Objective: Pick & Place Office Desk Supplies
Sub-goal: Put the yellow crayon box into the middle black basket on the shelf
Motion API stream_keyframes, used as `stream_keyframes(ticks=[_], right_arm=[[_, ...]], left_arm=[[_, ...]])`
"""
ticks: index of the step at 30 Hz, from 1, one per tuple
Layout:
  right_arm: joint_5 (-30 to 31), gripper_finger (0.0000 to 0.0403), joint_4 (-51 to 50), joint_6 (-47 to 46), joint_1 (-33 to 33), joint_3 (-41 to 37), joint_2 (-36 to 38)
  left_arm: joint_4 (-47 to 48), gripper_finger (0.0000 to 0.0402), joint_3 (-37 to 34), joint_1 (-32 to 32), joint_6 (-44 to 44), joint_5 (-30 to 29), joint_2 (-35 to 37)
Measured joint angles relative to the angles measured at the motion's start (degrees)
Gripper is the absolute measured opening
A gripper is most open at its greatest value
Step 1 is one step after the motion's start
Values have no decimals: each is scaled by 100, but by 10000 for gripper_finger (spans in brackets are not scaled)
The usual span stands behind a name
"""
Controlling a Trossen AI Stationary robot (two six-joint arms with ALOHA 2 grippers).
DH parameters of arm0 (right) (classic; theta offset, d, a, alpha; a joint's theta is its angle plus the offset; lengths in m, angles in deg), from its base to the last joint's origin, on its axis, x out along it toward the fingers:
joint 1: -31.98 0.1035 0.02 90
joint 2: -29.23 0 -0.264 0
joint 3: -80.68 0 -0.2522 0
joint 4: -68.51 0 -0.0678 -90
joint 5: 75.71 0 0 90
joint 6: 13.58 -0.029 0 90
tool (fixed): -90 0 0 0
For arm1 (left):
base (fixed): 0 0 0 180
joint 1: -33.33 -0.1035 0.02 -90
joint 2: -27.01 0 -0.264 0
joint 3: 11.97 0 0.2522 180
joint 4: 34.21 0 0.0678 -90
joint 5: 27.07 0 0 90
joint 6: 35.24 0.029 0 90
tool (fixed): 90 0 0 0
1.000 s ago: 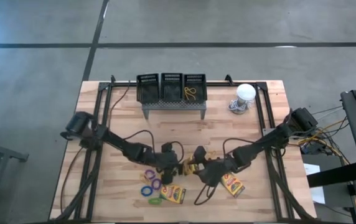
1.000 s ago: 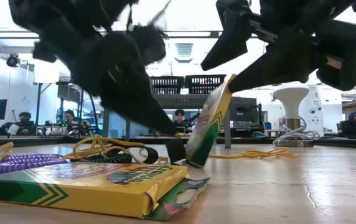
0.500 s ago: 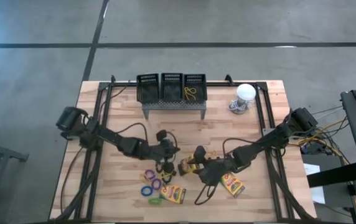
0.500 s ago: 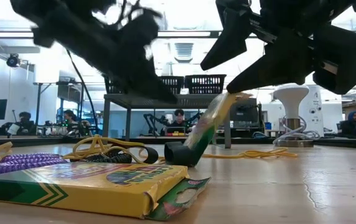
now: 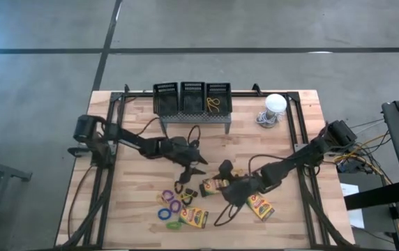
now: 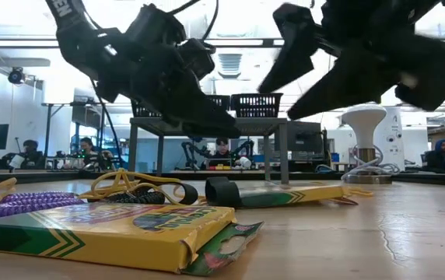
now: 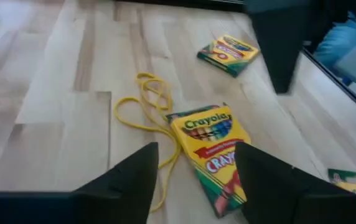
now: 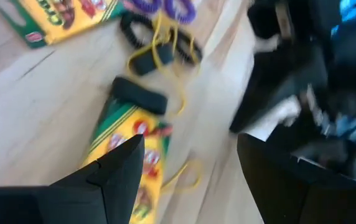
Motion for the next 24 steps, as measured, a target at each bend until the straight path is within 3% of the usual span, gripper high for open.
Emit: stream_keyframes(ticks=[4,7,14,24], right_arm=[[-509,254,-1448,-1138,-2,300,99],[-825,254,-1884,-1637,1,246,105],[-447,254,-590,-1732,301,-593,51],[-136,254,-106,-1316,374,-578,-476]], left_arm=[[-105,227,131,332,258,14,-193],[24,219,328,532,204,-73,-221],[399,202,463,503,-245,-892,-221],[441,187,410,367,-527,-779,-316]])
